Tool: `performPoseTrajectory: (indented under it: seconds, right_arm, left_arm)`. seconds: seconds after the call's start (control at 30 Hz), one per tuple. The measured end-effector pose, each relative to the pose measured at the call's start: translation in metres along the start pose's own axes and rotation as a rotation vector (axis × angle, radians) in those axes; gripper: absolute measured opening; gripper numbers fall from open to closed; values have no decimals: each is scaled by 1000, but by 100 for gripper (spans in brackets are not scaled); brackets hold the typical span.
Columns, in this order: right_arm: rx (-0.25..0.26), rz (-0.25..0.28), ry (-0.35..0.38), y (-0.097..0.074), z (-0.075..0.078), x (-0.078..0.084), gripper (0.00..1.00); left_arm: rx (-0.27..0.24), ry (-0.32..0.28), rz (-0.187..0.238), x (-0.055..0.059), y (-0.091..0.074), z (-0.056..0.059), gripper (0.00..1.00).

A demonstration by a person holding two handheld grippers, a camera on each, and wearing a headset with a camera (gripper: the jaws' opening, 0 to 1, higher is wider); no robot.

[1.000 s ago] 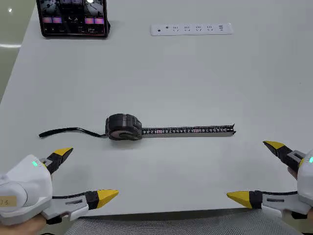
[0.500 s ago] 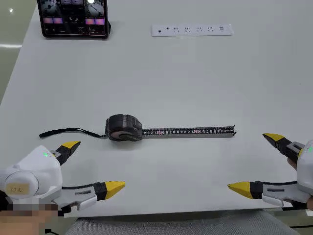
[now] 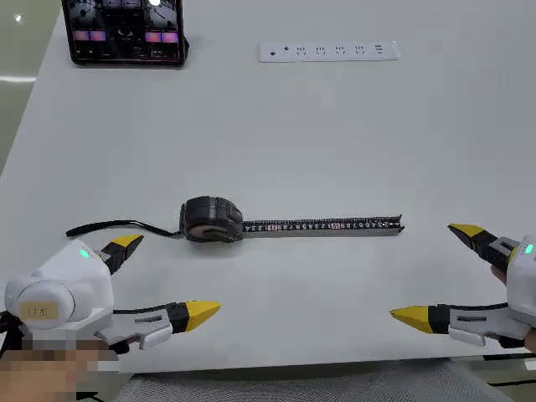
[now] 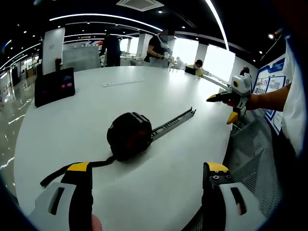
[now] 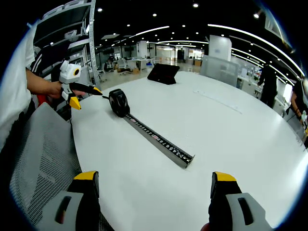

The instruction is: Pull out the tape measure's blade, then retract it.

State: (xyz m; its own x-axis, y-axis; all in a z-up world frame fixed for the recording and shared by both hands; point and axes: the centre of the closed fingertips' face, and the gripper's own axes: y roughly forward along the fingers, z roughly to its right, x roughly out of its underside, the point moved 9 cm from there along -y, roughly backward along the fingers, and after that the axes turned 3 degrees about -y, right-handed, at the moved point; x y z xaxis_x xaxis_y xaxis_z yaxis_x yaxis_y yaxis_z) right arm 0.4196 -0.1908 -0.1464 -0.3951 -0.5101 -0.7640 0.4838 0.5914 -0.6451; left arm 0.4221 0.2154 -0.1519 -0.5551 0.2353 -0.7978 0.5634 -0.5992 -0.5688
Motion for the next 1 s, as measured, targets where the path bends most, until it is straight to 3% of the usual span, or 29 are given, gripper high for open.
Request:
performPoseTrajectory:
  seconds: [1.0]
  right_arm:
    - [-72, -52, -91, 12, 36, -10, 84]
  left_arm:
    - [8, -30, 22, -15, 36, -3, 92]
